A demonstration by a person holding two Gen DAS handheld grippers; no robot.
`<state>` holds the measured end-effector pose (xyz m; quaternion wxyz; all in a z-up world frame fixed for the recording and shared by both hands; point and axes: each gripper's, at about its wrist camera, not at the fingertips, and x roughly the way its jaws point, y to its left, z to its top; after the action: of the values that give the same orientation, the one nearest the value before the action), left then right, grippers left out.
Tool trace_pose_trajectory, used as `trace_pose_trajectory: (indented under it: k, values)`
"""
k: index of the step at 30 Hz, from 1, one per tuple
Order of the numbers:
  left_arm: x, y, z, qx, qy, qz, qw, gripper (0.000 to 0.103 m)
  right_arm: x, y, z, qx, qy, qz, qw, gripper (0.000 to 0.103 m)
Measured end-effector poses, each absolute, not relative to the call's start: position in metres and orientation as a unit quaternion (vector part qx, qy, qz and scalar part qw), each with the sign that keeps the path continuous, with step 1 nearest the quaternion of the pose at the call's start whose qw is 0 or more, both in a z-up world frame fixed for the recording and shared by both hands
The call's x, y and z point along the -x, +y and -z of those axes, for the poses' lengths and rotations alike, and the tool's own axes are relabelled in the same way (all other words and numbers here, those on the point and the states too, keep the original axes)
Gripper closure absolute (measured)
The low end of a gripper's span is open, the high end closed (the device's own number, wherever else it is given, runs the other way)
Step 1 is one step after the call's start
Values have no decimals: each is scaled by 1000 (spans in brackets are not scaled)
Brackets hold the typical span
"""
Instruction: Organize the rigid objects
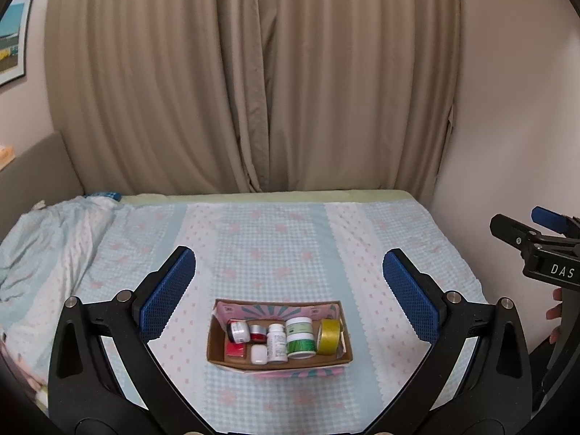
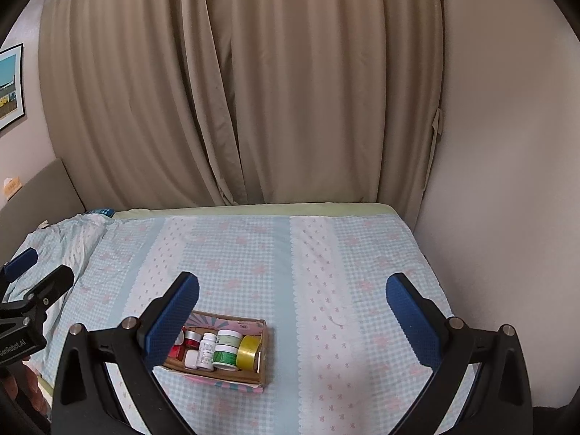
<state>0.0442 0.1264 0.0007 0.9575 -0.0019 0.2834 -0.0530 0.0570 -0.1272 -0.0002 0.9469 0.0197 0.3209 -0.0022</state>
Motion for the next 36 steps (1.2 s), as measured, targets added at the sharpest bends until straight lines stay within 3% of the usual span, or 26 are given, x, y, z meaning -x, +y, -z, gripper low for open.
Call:
trace_pose_trajectory:
  k: [36]
  values:
    - [-56,134,0,-1,277,37,960,0,-64,-129,3,-19,323,6,946,0]
